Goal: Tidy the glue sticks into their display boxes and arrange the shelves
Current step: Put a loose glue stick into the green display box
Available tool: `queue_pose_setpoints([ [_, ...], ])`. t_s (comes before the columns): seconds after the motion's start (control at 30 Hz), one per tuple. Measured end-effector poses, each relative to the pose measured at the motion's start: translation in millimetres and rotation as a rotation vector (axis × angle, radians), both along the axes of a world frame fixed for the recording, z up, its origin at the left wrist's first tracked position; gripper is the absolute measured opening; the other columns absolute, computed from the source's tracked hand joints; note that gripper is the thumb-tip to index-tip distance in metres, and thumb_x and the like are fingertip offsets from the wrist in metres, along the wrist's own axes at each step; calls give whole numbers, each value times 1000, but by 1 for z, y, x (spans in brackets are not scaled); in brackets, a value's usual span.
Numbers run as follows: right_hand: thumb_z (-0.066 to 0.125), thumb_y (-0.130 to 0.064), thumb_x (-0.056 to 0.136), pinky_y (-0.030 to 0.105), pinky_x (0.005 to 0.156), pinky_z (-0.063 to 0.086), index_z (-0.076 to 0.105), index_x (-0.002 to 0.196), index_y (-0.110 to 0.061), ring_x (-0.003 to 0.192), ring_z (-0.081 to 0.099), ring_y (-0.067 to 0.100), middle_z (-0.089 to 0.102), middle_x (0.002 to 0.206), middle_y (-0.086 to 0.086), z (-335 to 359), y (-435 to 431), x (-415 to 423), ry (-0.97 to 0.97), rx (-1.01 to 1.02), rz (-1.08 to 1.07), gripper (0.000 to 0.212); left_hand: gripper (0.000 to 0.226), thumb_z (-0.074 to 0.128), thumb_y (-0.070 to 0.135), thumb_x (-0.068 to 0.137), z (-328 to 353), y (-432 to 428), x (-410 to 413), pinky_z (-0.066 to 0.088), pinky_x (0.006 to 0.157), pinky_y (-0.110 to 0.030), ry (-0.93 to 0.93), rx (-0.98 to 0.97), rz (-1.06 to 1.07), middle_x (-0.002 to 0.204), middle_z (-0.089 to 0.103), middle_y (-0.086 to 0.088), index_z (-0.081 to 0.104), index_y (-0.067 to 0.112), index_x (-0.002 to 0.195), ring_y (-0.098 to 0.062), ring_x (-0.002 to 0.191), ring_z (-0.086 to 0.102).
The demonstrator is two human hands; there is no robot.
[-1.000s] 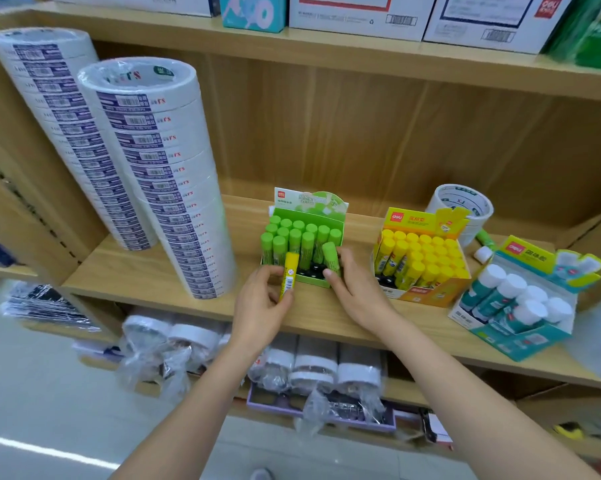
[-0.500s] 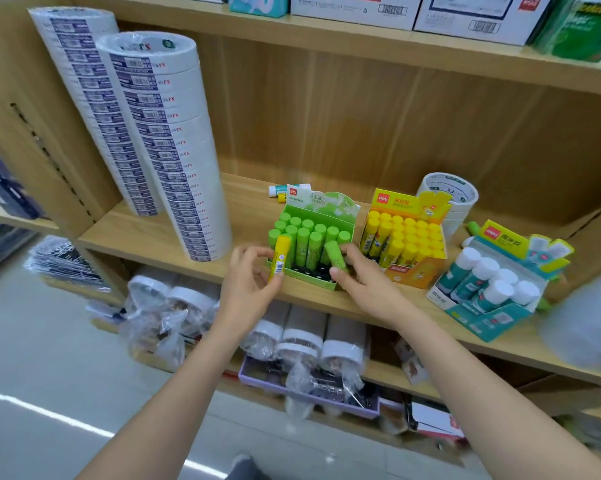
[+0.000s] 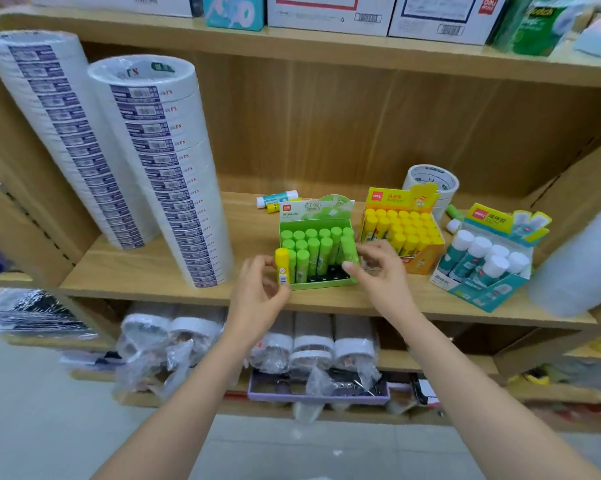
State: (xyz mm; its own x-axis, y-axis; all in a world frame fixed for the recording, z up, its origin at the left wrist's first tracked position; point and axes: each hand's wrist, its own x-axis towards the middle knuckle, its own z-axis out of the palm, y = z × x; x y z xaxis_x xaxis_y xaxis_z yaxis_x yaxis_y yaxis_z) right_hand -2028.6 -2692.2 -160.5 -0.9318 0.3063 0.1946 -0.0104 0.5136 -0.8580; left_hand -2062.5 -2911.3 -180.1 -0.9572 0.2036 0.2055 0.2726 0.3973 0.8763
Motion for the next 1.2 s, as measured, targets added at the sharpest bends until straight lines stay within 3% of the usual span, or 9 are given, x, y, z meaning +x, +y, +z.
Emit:
queue_pose_setpoints([
  [0.1, 74, -10, 85, 14, 76, 48, 60, 123, -13, 85, 57, 8, 60, 97, 3, 4, -17, -1, 55, -152, -12, 41, 24, 66, 15, 86, 5, -4, -7, 50, 74, -30, -2, 24, -55, 106, 54, 2, 54, 20, 106, -7, 80, 57],
  [0.2, 71, -3, 86, 15, 74, 50, 53, 117, -18, 83, 60, 10, 61, 92, 4, 1, -37, -3, 84, -213, -9, 39, 25, 67, 15, 86, 8, -6, -10, 49, 74, -28, -5, 51, -96, 106, 55, 4, 54, 25, 105, -2, 80, 55],
  [0.37, 71, -2, 86, 24, 77, 54, 43, 103, -30, 86, 67, 19, 62, 100, 12, -9, -55, -4, 160, -277, -95, 43, 30, 68, 15, 86, 4, -10, -14, 50, 73, -29, -19, 74, -151, 105, 57, 5, 51, 36, 99, -3, 77, 55],
  [0.53, 73, -2, 84, 22, 77, 55, 44, 110, -33, 87, 65, 3, 64, 98, -6, -22, -63, -5, 115, -56, -65, 50, 28, 70, 15, 85, 5, -12, -16, 50, 72, -28, -37, 77, -172, 106, 56, 5, 53, 30, 102, -4, 77, 57],
  [0.63, 73, -8, 85, 26, 75, 53, 47, 121, -30, 86, 66, 7, 59, 93, -14, -20, -63, -8, 101, 111, -79, 49, 28, 69, 15, 86, 6, -14, -17, 48, 69, -20, -54, 93, -185, 107, 57, 5, 53, 30, 103, -1, 77, 56],
  [0.83, 70, -13, 88, 45, 68, 57, 51, 127, -25, 82, 66, 15, 61, 113, 1, -29, -58, -7, 215, 364, -24, 45, 26, 70, 13, 86, 5, -14, -17, 48, 66, -19, -60, 115, -190, 107, 58, 4, 55, 25, 104, -2, 75, 57],
  [1.03, 72, -16, 87, 36, 52, 52, 54, 127, -23, 80, 54, 16, 54, 101, 3, -31, -54, -7, 291, 545, -62, 44, 26, 70, 12, 85, 4, -13, -17, 48, 64, -20, -56, 134, -189, 108, 58, 3, 57, 22, 105, -3, 74, 58],
  [1.1, 68, -21, 91, 38, 60, 53, 54, 132, -22, 88, 54, 15, 51, 106, 2, -31, -53, -5, 245, 497, -40, 43, 27, 70, 10, 84, 5, -12, -15, 47, 64, -20, -37, 148, -173, 105, 59, 2, 59, 19, 106, -4, 74, 57],
  [1.2, 59, -35, 96, 36, 90, 49, 43, 142, -31, 109, 50, 15, 44, 122, 0, -29, -51, 4, 165, 336, 25, 49, 27, 71, 11, 84, 8, -13, -11, 47, 64, -22, 71, 156, -137, 98, 62, 3, 61, 18, 108, -9, 77, 58],
])
